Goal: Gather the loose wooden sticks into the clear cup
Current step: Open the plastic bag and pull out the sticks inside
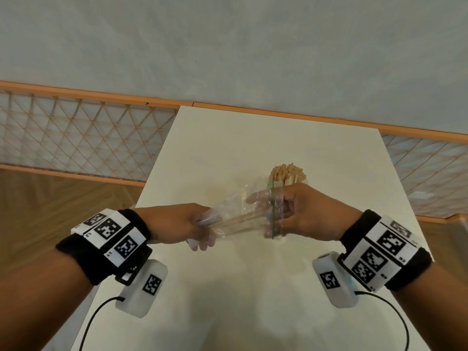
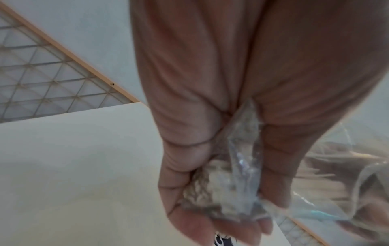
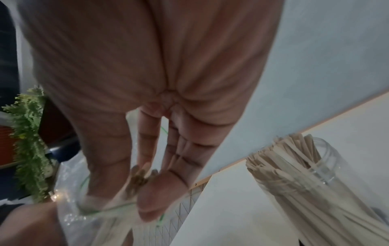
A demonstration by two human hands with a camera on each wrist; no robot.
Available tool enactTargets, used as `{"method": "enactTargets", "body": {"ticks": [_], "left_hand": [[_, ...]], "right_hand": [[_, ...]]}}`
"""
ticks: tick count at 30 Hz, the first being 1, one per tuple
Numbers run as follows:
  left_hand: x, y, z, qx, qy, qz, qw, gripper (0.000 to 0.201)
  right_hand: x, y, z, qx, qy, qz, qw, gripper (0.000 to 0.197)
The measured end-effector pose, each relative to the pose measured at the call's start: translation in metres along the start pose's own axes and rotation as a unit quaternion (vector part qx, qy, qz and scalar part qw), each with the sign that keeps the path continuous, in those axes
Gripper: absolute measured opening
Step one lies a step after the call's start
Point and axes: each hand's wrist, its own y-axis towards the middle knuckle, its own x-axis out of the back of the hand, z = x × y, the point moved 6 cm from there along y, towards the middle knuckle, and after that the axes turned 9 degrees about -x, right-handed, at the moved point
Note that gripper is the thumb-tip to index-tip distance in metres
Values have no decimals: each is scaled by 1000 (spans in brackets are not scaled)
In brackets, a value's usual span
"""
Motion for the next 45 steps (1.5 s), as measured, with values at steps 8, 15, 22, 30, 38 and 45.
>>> {"method": "enactTargets", "body": {"ticks": [8,15,22,30,38,45], "left_hand": [[1,4,-12,-21,20,-27,999,23],[-1,12,-24,-30,-19,-17,999,9],[2,11,-13,-52,-116,-60,990,15],[-21,21,-7,-65,-245,-69,965,30],[-7,15,1,-63,-110,-236,964,20],[-17,8,14,-70,-202,-211,954,11]], "right_hand": [[3,0,6,27,12,-63,998,43],[14,1,7,70,89,-188,976,26],[36,-8,-6,80,168,-233,955,21],[11,9,-15,66,415,-155,894,28],[19,13,-15,14,504,-262,823,23],[41,22,-24,5,648,-324,690,21]]}}
